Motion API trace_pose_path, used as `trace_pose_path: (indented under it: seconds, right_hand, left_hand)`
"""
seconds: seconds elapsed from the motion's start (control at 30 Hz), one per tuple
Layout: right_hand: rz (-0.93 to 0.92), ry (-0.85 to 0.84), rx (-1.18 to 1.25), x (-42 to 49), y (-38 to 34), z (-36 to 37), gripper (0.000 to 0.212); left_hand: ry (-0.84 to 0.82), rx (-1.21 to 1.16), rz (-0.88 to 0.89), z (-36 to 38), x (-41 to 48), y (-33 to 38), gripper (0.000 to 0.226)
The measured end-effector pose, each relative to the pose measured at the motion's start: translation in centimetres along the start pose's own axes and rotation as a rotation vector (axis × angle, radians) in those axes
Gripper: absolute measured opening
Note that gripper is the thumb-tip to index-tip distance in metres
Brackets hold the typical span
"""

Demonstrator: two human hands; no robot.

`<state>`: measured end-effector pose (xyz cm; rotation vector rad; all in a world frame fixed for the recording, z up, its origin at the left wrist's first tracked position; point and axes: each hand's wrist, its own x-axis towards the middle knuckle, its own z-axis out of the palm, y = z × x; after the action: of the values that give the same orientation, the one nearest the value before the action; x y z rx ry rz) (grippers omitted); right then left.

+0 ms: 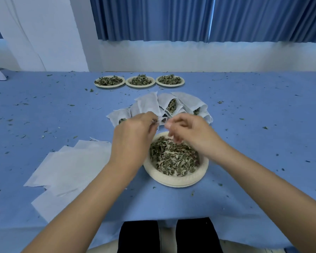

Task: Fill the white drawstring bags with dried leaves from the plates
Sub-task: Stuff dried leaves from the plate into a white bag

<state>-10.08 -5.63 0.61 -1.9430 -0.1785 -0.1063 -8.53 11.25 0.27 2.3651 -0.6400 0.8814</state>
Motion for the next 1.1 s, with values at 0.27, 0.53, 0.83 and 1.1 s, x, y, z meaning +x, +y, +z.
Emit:
trace_pose_path:
  seconds: [0.27, 0.53, 0.83, 1.1]
  right_hand:
    - [0.066, -0.003, 0.387, 4.9, 1.6, -2.6, 0.006]
    - [0.142, 0.008, 0.361, 7.1, 4.2, -2.9, 0.009]
    - [0.094, -0.075, 0.279, 5.8, 4.4, -2.3, 0.026]
    - [0.034, 0.002, 0.198, 5.1, 3.8, -1.6, 0.019]
  left_hand:
    - [-0.053, -0.184, 0.003, 4.8, 1.8, 0.3, 0.020]
    - [-0.163, -0.467, -0.179, 6.8, 3.4, -2.2, 0.013]
    - [-0.200, -0.508, -0.161, 6.9, 2.4, -3.1, 0.020]
    - [-0.260, -0.625, -0.211, 6.9, 2.2, -3.0, 0.039]
